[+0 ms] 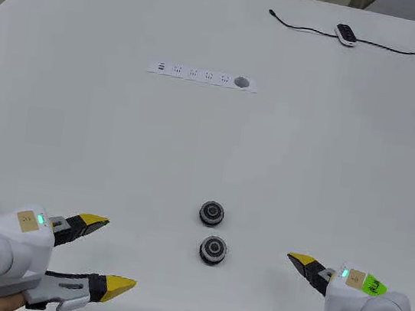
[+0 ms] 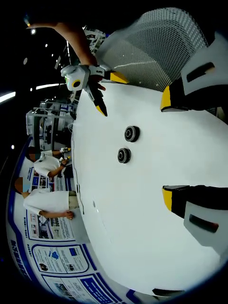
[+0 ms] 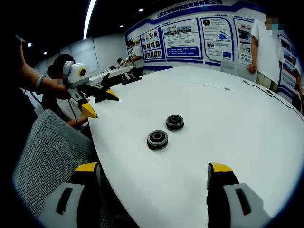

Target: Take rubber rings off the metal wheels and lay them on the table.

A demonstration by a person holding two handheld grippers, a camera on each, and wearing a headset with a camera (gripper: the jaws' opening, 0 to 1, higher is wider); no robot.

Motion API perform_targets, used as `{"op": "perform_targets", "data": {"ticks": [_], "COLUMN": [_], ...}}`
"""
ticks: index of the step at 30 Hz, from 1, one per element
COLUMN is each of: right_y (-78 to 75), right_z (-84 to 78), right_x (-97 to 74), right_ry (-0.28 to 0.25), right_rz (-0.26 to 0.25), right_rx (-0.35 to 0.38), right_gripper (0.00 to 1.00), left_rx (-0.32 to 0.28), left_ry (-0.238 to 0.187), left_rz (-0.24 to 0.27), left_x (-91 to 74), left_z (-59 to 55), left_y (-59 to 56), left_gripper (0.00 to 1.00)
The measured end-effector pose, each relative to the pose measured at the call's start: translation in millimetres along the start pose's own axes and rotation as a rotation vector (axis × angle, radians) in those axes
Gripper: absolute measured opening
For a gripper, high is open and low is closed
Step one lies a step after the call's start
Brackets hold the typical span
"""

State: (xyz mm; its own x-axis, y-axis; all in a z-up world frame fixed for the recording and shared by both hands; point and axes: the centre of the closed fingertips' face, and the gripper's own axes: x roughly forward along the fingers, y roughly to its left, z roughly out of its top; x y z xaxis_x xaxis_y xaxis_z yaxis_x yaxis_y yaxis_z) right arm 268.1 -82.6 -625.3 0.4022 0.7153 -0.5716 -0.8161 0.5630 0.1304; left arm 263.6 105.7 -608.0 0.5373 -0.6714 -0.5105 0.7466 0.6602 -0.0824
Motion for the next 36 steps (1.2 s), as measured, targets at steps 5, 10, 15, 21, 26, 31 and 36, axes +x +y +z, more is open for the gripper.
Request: {"op": "perform_targets", "data": {"ticks": [5, 10, 15, 21, 26, 31, 36], "right_y": [2.7, 4.9, 5.9, 8.6, 10.8, 13.7, 15.3], "right_z": [1.8, 2.6, 2.4, 3.3, 3.6, 5.4, 5.9], "right_x": [3.0, 5.9, 8.0, 10.5, 13.5, 15.7, 17.1], "right_ry": [-0.004, -0.006, -0.009, -0.013, -0.016, -0.019, -0.022], "right_rz": [0.008, 0.018, 0.024, 0.031, 0.038, 0.045, 0.049], "right_rx": [0.006, 0.012, 0.025, 0.035, 0.040, 0.045, 0.050], "right_gripper": [0.94, 0.94, 0.93, 0.92, 0.92, 0.91, 0.91], "left_rx": [0.014, 0.023, 0.042, 0.063, 0.089, 0.114, 0.130], "left_ry": [0.006, 0.012, 0.018, 0.018, 0.015, 0.022, 0.021], "left_rz": [-0.018, -0.031, -0.045, -0.068, -0.083, -0.100, -0.113], "left_x": [5.5, 9.8, 14.6, 20.8, 26.8, 33.3, 38.2], "left_z": [4.4, 6.4, 9.2, 13.1, 18.2, 21.5, 25.7], "left_y": [-3.5, -4.8, -7.3, -10.5, -13.1, -15.9, -19.4], "left_gripper": [0.57, 0.54, 0.50, 0.45, 0.42, 0.39, 0.38]}}
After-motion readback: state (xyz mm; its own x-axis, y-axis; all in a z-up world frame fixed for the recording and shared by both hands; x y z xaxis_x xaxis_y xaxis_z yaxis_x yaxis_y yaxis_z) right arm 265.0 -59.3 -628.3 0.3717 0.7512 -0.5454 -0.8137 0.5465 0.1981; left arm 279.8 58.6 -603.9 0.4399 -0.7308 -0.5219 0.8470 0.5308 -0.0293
